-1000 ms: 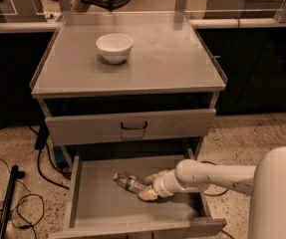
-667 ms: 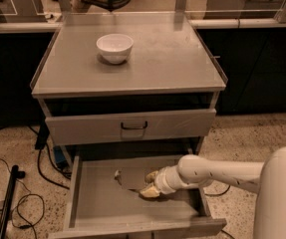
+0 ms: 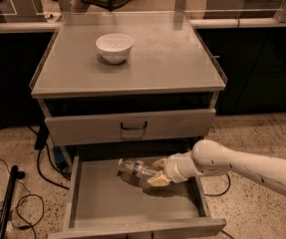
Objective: Pick water bottle from middle drawer and place on counter
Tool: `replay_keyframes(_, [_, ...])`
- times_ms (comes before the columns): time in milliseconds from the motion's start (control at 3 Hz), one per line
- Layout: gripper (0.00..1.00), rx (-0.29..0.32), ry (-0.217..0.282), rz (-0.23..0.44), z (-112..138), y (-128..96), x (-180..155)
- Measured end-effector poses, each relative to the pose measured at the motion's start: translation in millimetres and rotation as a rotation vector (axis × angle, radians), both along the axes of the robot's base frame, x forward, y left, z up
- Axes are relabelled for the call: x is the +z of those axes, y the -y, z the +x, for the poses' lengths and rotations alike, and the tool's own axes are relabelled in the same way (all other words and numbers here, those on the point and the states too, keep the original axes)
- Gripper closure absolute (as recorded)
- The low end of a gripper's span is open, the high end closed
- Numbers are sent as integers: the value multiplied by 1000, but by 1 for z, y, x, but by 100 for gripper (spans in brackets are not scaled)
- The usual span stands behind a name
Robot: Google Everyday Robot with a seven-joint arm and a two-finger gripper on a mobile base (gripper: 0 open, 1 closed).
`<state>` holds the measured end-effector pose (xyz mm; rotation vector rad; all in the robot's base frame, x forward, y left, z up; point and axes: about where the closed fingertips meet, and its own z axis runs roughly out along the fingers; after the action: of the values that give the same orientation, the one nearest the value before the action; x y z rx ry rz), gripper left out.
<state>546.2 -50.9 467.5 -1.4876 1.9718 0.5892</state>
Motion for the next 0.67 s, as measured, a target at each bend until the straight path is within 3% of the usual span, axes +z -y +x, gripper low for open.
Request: replay_keyframes(667, [100, 29, 73, 33, 3, 37, 88])
